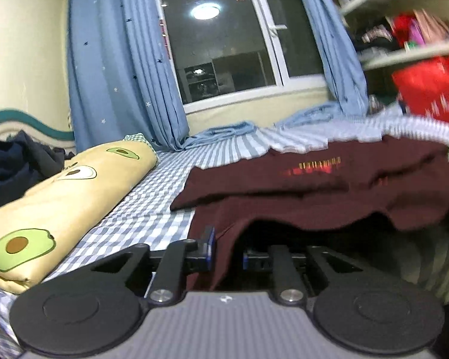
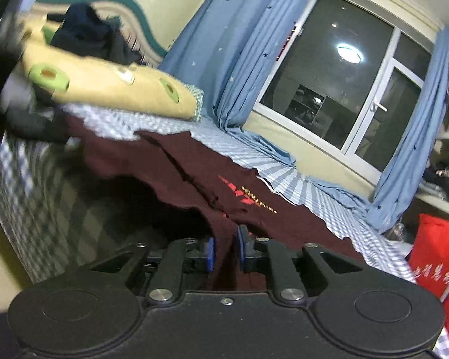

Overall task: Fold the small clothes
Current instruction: 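Close the left tool on the hem beside the right tool, then lift the hem with both tools and carry it toward the collar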

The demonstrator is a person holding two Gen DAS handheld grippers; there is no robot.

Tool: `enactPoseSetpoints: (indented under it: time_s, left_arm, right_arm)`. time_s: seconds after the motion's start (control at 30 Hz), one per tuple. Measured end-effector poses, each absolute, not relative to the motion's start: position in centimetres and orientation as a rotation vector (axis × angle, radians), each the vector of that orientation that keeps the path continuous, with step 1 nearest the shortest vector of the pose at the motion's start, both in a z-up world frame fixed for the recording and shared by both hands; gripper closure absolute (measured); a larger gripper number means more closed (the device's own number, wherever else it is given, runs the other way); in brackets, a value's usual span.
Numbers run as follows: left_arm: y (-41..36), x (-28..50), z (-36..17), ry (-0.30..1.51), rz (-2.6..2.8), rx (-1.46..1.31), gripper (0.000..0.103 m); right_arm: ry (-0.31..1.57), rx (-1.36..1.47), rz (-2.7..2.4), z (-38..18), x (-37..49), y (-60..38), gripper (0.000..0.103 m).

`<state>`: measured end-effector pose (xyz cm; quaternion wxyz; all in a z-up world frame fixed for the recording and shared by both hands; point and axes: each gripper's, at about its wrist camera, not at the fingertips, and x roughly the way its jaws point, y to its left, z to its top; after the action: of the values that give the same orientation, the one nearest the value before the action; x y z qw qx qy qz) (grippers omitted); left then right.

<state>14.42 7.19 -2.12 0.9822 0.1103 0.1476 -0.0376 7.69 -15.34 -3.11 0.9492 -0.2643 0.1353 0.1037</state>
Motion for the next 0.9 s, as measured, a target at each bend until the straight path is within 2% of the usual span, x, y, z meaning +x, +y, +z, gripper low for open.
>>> enactPoseSetpoints:
  time_s: [0.1, 0.37, 0.47, 0.6, 0.63, 0.7, 0.73, 0.83, 0.9]
  left_arm:
    - [7.5, 15.2, -0.7, 0.273, -0.089, 0.18, 0.09]
    - [5.0, 15.8, -0.6, 0.198, -0.059, 0.362, 0.09]
    - [5.1, 15.9, -1.1, 0.223, -0.048, 0.351, 0.09]
    - [5.6, 16.1, -0.7, 0.238, -0.05, 0.293, 0.09]
    - [5.6, 16.1, -0.4, 0.234, -0.05, 0.294, 0.091]
    - [5.3, 16.3, 0.3, 0.227, -0.052, 0.296, 0.091]
    - [5.2, 16.4, 0.7, 0.223, -0.053, 0.296, 0.091]
    - [4.9, 16.6, 2.0, 0.21, -0.053, 0.3, 0.092]
    - [5.0, 16.7, 2.6, 0.209, -0.05, 0.3, 0.092]
  right_arm:
    - [0.321, -0.585, 0.199, -5.3, 8.1, -14.8, 0.057]
    - [0.374, -0.72, 0.096, -9.7, 8.0, -14.8, 0.048]
    - [0.398, -0.736, 0.06, -10.6, 7.8, -15.5, 0.047]
    - [0.42, -0.712, 0.064, -11.4, 7.6, -15.7, 0.041]
    - [0.411, -0.72, 0.069, -11.6, 7.6, -15.4, 0.038]
    - [0.379, -0.75, 0.069, -12.1, 7.5, -14.5, 0.02]
    - [0.364, -0.765, 0.067, -12.4, 7.5, -14.1, 0.018]
    - [0.35, -0.812, 0.013, -13.5, 8.2, -13.3, 0.019]
    - [0.346, -0.821, -0.06, -13.9, 8.8, -13.6, 0.03]
